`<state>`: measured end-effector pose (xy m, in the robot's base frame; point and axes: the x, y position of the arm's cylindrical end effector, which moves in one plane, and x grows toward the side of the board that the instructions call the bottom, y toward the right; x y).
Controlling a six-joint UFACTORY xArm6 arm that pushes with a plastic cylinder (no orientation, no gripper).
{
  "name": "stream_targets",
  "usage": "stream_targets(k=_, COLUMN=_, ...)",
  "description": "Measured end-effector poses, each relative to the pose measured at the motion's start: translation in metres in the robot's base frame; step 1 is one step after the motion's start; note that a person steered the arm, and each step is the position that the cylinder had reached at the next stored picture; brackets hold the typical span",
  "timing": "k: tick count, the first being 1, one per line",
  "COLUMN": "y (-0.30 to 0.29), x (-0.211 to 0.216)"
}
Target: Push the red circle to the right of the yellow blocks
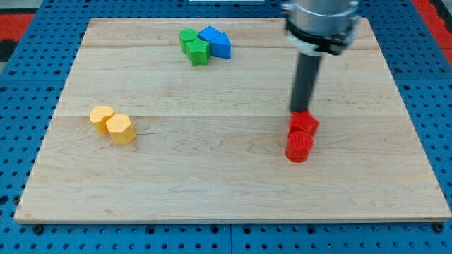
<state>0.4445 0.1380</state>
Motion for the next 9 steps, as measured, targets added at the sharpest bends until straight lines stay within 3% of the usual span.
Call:
stream_targets(k=3, y=0.054, x=0.096)
stream_targets(k=4, y=0.003, x=0.089)
stream_targets(k=5, y=-0.087, x=0.050)
stream_targets(k=6, y=-0.109, x=0.030)
stream_targets(k=7, y=-0.082, x=0.042)
stream_targets(k=9, y=-0.190, x=-0.003)
